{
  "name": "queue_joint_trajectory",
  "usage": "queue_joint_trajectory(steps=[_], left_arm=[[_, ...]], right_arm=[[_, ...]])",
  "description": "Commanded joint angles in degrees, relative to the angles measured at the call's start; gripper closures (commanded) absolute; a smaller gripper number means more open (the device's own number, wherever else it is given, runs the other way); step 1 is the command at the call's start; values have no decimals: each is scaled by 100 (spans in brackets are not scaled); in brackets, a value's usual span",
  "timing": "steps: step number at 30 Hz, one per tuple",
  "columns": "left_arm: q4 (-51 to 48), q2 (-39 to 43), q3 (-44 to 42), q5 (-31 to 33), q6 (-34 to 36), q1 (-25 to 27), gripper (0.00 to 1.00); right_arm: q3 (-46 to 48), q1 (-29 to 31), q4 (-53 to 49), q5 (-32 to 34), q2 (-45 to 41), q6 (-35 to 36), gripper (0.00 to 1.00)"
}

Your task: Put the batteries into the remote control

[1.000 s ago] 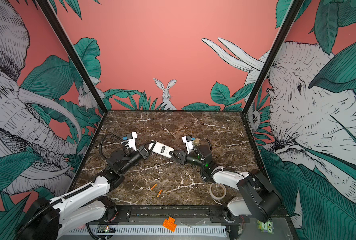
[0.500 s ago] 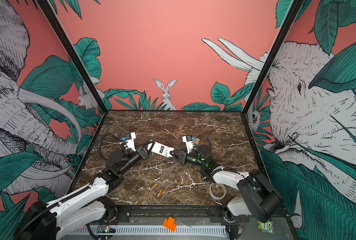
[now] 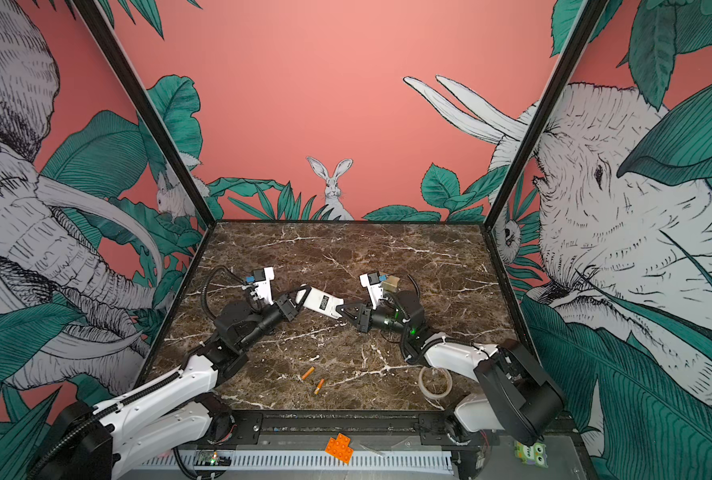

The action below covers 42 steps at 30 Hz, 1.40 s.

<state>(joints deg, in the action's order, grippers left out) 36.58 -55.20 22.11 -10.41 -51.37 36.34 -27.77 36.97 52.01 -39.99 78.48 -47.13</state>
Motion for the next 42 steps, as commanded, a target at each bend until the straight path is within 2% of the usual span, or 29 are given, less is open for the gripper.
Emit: queue_joint_trajectory(steps=[1,5,13,19,24,29,37,42], left_arm=[[63,147,-30,-73,-22,66,100],[-161,216,-52,103,63,66,100],[-977,540,-121,543,301,32,100],[-1039,442,-197,501,295,5,100],[-1083,236,-206,385,295,-3,100],[-1203,191,-243,351,359,2,100],[-1167,7,-393,224,365,5,100],[-1024,-166,-426,181,365,5,100]], right_arm=[[39,-32,250,-31,-94,-16,100],[68,-50,79,-53,-246,69,100],[196,-83,-977,135,-827,624,100],[595,-163,-1622,409,-1042,900,100],[814,-255,-1946,580,-838,1214,100],[990,-479,-1256,474,-106,1076,100],[1275,-992,1608,-315,2057,71,100],[1348,-1199,2722,-538,2815,-379,100]])
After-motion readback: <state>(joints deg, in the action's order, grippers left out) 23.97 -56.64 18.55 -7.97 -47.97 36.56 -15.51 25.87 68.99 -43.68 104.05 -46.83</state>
